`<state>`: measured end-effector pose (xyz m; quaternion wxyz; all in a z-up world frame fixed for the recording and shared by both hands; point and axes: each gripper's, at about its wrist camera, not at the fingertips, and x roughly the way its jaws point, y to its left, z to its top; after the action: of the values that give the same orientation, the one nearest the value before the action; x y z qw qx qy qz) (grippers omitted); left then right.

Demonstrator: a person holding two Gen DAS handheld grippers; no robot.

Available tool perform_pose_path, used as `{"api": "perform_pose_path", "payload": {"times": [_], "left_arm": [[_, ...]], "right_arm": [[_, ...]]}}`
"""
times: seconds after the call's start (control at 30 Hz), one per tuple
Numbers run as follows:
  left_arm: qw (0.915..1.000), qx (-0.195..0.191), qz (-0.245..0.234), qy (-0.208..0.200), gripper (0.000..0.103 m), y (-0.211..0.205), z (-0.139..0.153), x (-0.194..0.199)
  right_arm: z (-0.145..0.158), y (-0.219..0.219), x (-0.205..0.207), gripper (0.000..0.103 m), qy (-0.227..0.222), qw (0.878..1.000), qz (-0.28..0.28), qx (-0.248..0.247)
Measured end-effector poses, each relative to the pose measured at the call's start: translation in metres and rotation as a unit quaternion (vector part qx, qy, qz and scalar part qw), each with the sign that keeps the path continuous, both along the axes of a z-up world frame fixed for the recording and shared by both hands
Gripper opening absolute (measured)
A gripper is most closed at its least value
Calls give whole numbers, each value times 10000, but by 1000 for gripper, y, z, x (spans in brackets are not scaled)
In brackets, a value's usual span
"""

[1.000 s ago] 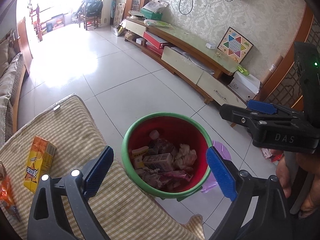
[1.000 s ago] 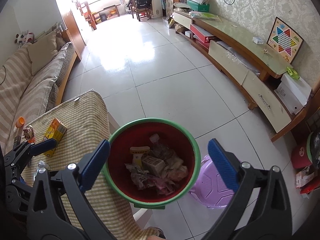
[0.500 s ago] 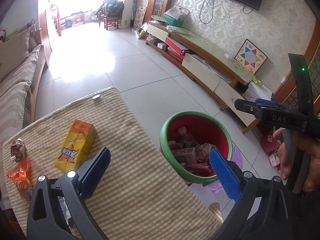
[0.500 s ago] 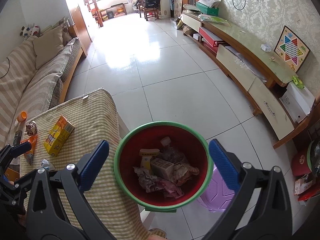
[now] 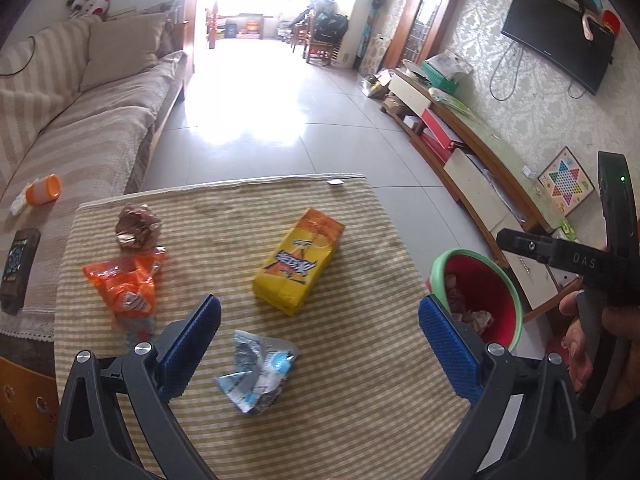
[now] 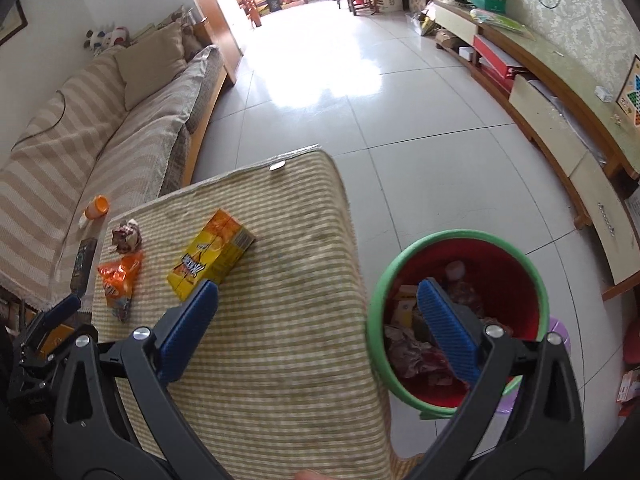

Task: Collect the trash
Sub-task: 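Move both tools back over the table toward the yellow carton, then grasp the yellow juice carton with the right tool while the left grasps the orange bag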

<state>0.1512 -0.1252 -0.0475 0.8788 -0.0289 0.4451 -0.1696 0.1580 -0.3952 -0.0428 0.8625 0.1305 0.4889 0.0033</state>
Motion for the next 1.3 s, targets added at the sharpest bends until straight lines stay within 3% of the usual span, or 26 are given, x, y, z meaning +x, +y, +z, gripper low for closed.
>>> {"api": "perform_pose_path", "payload": {"times": [0.17, 0.3, 0.4, 0.57, 0.87, 1.3], "left_arm": [[9988, -22, 477, 88, 95, 51, -13, 6], [9968, -90, 783, 156, 95, 87, -22, 12], [9948, -98, 988, 246, 95, 109, -32, 19], [9899, -263, 1306, 480, 95, 141, -52, 38], [9889, -93, 1246, 811, 95, 150, -88, 65], [9861, 155, 1311, 1009, 95, 151, -123, 89]], "right_arm": [[-23, 52, 13, 98, 271, 9988, 363, -205], [-32, 91, 21, 98, 235, 9976, 634, -171], [-32, 116, 27, 98, 35, 9973, 655, -335], [-44, 137, 44, 98, 83, 9984, 452, -330], [-81, 146, 73, 98, 310, 9994, 104, -116], [-122, 171, 103, 98, 483, 9985, 57, -267]]}}
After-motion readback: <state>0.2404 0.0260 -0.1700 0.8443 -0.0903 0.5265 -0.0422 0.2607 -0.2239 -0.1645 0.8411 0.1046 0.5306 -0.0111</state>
